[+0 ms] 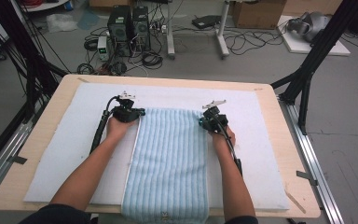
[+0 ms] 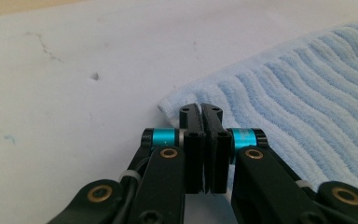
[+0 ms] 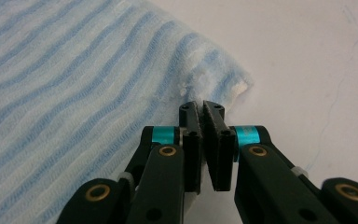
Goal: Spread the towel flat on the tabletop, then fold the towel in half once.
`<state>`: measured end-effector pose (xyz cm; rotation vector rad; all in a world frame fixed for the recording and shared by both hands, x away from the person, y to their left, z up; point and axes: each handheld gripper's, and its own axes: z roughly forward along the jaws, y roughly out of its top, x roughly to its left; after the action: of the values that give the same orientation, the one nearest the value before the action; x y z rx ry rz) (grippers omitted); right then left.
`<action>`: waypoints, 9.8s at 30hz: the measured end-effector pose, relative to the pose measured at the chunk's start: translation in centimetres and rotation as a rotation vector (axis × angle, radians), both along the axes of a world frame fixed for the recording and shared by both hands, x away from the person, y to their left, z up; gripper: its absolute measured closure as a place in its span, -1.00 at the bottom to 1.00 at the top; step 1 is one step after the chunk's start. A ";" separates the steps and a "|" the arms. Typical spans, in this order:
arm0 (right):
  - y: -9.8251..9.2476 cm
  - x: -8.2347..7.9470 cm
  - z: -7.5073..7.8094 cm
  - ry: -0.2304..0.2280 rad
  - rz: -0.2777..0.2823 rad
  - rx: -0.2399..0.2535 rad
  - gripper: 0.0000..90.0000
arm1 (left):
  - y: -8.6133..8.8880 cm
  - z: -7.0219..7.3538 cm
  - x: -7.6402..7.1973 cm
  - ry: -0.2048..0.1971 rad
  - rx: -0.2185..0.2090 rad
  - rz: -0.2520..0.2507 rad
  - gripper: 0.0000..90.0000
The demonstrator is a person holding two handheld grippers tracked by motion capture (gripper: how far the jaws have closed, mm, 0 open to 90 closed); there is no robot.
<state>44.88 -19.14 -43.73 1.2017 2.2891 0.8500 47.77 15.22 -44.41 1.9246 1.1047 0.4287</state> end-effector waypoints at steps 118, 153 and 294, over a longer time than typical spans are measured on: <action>-9.6 -13.6 2.1 -0.211 -0.073 0.273 -0.76 | 5.2 1.3 -12.2 -0.161 -0.272 -0.112 -0.61; -8.5 -12.9 2.0 -0.200 -0.023 0.278 -0.76 | 5.0 1.6 -11.1 -0.144 -0.245 -0.043 -0.59; -2.9 -6.1 2.7 -0.029 0.002 0.297 -0.31 | 3.3 1.9 -7.4 -0.022 -0.208 -0.035 -0.22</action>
<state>38.82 -22.08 -41.04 1.2985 2.1951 1.2332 40.33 18.53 -42.52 1.7501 1.0566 0.3020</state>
